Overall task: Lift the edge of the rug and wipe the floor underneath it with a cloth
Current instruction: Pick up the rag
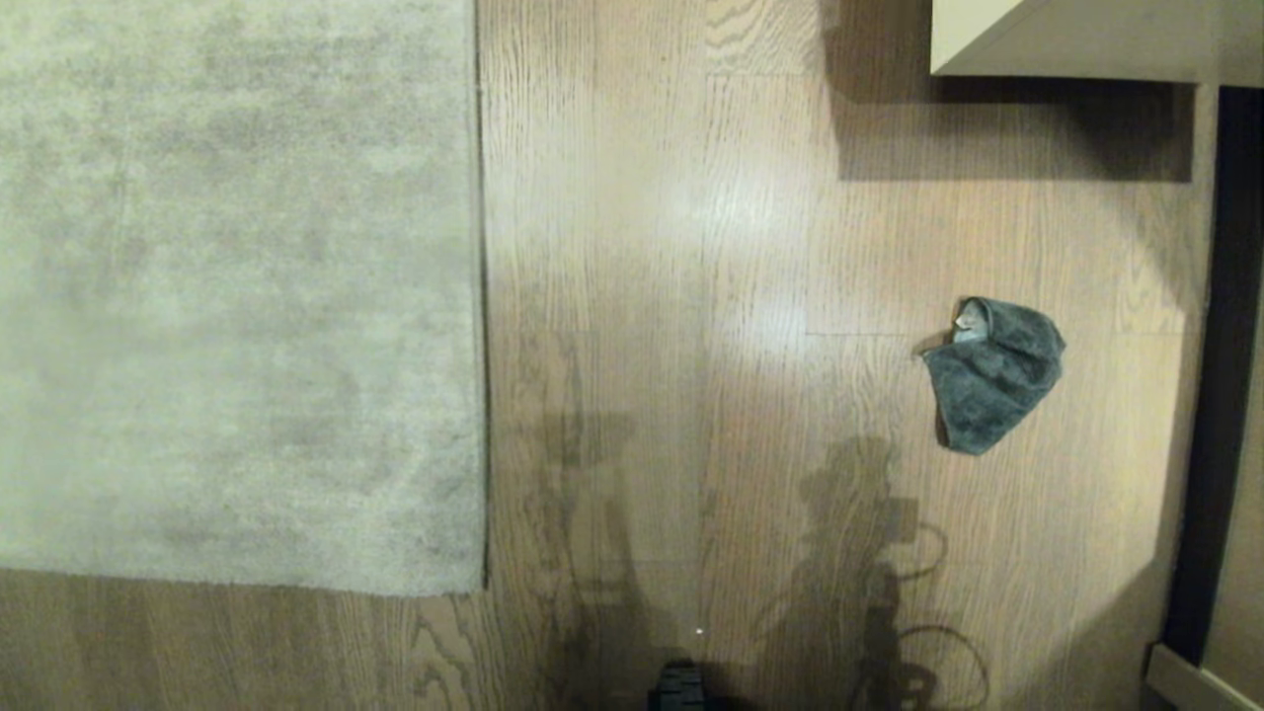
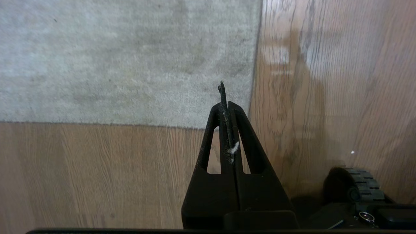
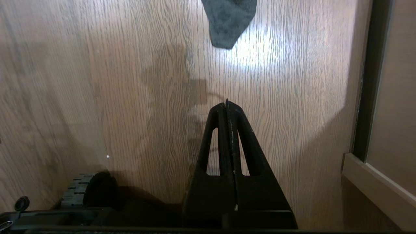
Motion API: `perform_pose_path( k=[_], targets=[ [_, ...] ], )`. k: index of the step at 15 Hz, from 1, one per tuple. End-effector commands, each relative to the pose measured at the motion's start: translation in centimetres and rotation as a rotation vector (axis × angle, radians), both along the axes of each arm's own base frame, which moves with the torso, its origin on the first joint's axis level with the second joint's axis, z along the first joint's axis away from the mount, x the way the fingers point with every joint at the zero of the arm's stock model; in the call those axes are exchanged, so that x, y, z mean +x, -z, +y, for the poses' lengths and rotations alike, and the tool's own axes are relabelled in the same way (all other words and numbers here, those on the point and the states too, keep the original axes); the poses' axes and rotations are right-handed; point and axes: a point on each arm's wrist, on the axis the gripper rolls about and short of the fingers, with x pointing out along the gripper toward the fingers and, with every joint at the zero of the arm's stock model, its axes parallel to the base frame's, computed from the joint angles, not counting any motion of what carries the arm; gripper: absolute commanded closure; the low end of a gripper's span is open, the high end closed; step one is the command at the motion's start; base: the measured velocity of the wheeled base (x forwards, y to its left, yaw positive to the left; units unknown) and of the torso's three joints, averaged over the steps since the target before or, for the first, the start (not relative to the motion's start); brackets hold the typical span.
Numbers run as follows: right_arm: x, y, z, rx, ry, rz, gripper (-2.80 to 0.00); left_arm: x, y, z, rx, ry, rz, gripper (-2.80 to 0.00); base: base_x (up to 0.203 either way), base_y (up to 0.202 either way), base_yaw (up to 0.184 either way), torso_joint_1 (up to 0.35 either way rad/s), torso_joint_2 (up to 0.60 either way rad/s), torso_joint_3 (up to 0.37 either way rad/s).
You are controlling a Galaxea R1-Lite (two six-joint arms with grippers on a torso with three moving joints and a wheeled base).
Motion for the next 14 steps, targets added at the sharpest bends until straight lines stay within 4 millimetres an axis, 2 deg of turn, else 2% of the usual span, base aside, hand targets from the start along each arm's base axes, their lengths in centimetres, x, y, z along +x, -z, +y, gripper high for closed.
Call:
perform_pose_path(
  k=[1, 9, 14],
  targets=[
    [0.01, 0.00, 0.00, 0.001, 0.001, 0.001, 0.00, 0.01, 0.01, 0.00, -0.001, 0.000, 0.001, 0.00, 0.000, 0.000, 0.000, 0.006, 0.00, -0.195],
    [0.01, 0.00, 0.00, 0.001, 0.000, 0.001, 0.00, 0.01, 0.01, 0.00, -0.001, 0.000, 0.001, 0.00, 0.000, 0.000, 0.000, 0.002, 0.00, -0.194],
    [0.01, 0.00, 0.00, 0.001, -0.001, 0.001, 0.00, 0.01, -0.01, 0.00, -0.001, 0.000, 0.000, 0.00, 0.000, 0.000, 0.000, 0.001, 0.00, -0.036]
  ],
)
